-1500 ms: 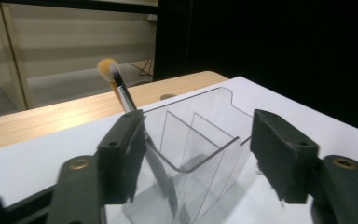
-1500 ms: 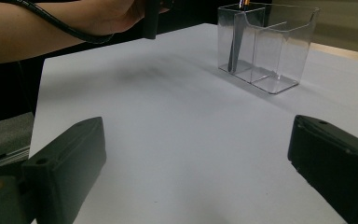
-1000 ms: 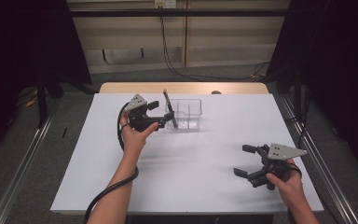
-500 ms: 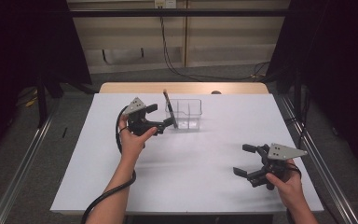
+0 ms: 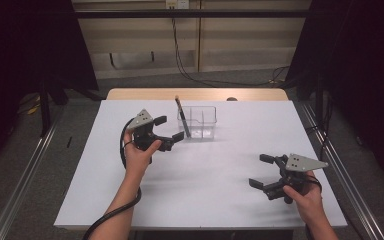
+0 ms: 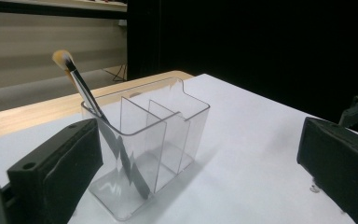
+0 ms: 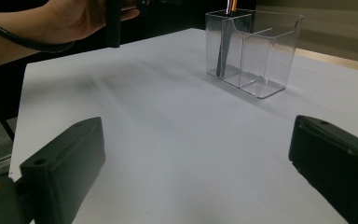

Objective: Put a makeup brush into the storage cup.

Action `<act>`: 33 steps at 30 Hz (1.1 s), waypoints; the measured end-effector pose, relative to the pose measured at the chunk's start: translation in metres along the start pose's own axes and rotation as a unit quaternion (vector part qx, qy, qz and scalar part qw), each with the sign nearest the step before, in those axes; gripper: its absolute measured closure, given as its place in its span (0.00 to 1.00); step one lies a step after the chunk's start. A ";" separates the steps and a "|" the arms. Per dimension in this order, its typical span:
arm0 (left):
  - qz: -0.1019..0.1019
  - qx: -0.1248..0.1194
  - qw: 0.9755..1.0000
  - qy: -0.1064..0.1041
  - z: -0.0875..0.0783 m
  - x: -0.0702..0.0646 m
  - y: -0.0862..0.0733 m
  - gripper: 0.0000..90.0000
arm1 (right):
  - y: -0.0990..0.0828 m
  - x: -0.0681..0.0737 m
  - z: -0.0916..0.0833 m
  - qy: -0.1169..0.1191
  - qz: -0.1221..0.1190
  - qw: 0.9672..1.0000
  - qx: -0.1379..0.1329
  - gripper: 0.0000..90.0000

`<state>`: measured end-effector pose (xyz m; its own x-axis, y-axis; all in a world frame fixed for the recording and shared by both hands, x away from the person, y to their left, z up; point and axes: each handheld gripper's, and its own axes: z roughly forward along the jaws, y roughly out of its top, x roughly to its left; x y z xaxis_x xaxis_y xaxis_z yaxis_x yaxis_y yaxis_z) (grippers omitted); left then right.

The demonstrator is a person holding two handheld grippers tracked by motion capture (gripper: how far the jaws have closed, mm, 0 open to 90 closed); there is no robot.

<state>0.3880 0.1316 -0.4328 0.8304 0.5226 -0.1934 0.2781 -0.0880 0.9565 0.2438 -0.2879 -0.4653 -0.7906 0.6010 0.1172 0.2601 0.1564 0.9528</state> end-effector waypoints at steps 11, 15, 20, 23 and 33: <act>0.006 -0.008 1.000 -0.014 -0.017 -0.005 -0.007 0.00 | 0.000 0.000 0.000 -0.001 0.000 1.000 -0.002 0.04; 0.008 -0.008 1.000 -0.018 -0.022 -0.007 -0.010 0.00 | 0.000 0.000 -0.001 -0.002 0.001 1.000 -0.003 0.04; 0.014 -0.004 1.000 -0.022 -0.028 -0.007 -0.014 0.00 | 0.000 0.000 -0.001 -0.003 0.001 1.000 -0.005 0.04; 0.013 -0.002 1.000 -0.025 -0.030 -0.007 -0.017 0.00 | 0.000 0.000 -0.001 -0.001 0.000 1.000 -0.004 0.04; 0.019 0.010 0.999 -0.030 -0.038 -0.009 -0.024 0.00 | 0.000 0.000 -0.002 -0.003 0.000 1.000 -0.006 0.04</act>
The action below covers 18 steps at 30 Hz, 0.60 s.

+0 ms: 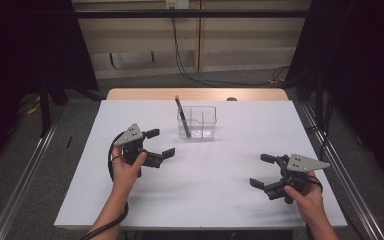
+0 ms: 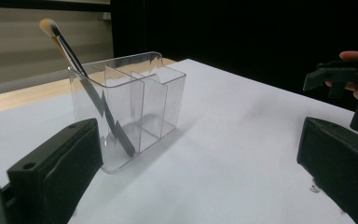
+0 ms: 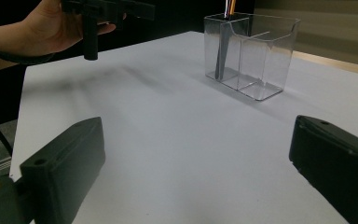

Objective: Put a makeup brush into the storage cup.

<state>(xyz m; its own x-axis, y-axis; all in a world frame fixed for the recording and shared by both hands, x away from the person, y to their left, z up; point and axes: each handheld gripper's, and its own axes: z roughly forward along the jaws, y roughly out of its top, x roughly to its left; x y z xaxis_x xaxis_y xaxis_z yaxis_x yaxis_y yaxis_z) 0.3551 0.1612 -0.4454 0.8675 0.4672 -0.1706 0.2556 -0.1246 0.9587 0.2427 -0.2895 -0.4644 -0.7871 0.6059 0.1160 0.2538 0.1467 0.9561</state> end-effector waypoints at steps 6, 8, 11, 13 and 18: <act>0.004 0.002 1.000 -0.004 -0.005 -0.003 -0.001 0.00 | 0.000 0.000 0.000 0.000 -0.001 1.000 0.001 0.04; 0.009 0.005 1.000 -0.005 -0.007 -0.004 -0.001 0.00 | 0.000 0.000 0.000 0.001 -0.001 1.000 0.000 0.04; 0.007 0.005 1.000 -0.009 -0.010 -0.005 -0.001 0.00 | 0.000 0.000 0.000 0.001 -0.002 1.000 0.000 0.04; 0.009 0.007 1.000 -0.007 -0.012 -0.005 0.000 0.00 | 0.000 0.000 0.000 -0.001 -0.001 1.000 0.001 0.04; 0.010 0.006 1.000 -0.010 -0.017 -0.006 -0.002 0.00 | 0.000 0.000 0.000 -0.001 -0.002 1.000 0.000 0.04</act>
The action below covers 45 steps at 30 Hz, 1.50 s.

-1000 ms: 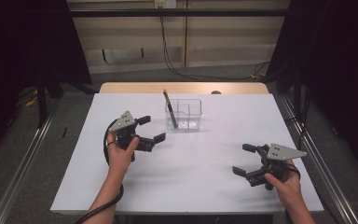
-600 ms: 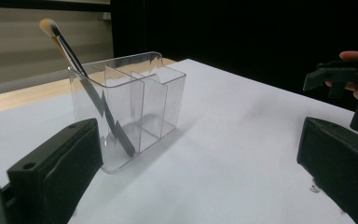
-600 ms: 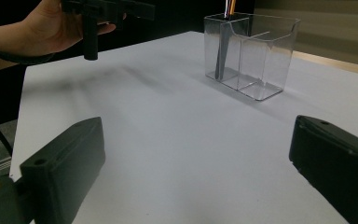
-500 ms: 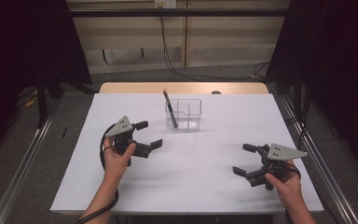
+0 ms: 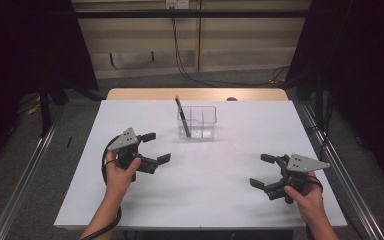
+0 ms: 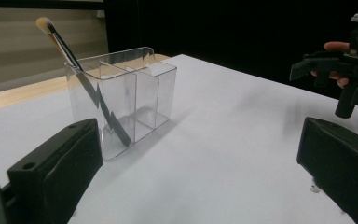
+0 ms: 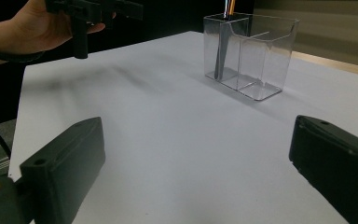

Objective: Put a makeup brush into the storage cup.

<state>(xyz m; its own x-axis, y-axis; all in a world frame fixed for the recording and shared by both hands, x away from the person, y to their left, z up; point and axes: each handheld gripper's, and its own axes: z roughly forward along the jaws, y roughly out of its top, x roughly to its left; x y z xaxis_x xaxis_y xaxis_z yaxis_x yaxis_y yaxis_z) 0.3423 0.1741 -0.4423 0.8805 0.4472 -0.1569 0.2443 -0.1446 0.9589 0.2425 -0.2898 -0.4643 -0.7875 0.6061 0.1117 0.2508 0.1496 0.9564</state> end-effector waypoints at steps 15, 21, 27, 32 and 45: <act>0.002 0.004 1.000 0.005 -0.015 0.001 -0.006 0.00 | 0.000 0.000 -0.001 -0.002 -0.001 1.000 0.000 0.04; 0.008 0.009 1.000 0.007 -0.019 0.001 -0.008 0.00 | 0.001 0.000 -0.001 -0.002 -0.002 1.000 -0.002 0.04; 0.008 0.007 1.000 0.010 -0.024 0.001 -0.010 0.00 | 0.001 0.000 -0.001 -0.002 -0.002 1.000 -0.002 0.04; 0.006 0.007 1.000 0.013 -0.029 0.002 -0.011 0.00 | 0.001 0.000 -0.001 -0.003 -0.003 1.000 -0.003 0.04; 0.007 0.011 1.000 0.021 -0.040 0.004 -0.016 0.00 | 0.001 0.000 0.000 -0.003 -0.003 1.000 -0.003 0.04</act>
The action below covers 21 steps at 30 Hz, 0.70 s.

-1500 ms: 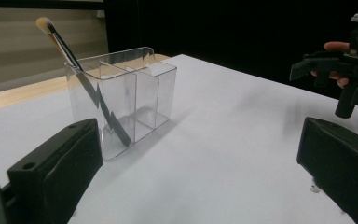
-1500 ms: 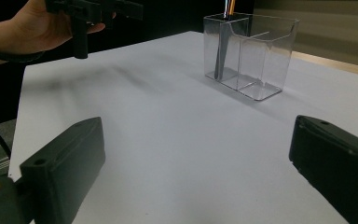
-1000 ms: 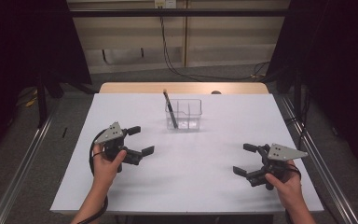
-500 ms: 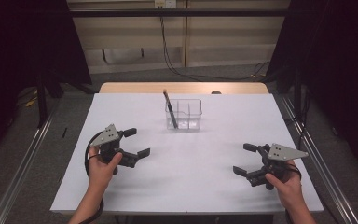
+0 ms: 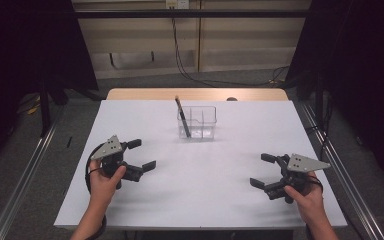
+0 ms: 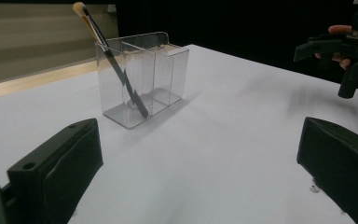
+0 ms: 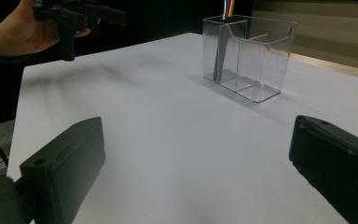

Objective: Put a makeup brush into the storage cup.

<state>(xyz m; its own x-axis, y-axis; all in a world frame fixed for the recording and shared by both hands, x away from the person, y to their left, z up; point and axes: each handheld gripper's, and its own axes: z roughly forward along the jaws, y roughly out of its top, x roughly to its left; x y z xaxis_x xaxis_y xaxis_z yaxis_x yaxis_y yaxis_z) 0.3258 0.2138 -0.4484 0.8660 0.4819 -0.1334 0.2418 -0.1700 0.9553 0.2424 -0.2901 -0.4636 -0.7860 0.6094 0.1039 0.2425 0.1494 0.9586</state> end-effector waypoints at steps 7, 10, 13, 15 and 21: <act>0.003 0.001 1.000 0.003 -0.006 0.001 -0.002 0.00 | 0.000 0.000 0.001 0.000 0.001 1.000 0.002 0.04; 0.004 0.001 1.000 0.005 -0.009 0.001 -0.003 0.00 | 0.000 0.000 0.000 -0.001 0.001 1.000 0.001 0.04; 0.007 0.001 1.000 0.005 -0.012 0.001 -0.005 0.00 | 0.000 0.000 0.000 -0.001 0.001 1.000 0.000 0.04; 0.007 0.003 1.000 0.004 -0.013 0.002 -0.005 0.00 | 0.000 0.000 0.000 -0.002 0.001 1.000 -0.001 0.04; 0.011 0.003 1.000 0.009 -0.018 0.001 -0.007 0.00 | 0.000 0.000 -0.001 -0.002 0.001 1.000 0.000 0.04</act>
<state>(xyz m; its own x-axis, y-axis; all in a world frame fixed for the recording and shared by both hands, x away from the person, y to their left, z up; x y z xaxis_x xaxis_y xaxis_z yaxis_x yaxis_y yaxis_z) 0.3173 0.2314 -0.4502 0.8632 0.4934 -0.1073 0.2249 -0.1854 0.9566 0.2422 -0.2907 -0.4634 -0.7833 0.6126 0.1053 0.2440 0.1471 0.9586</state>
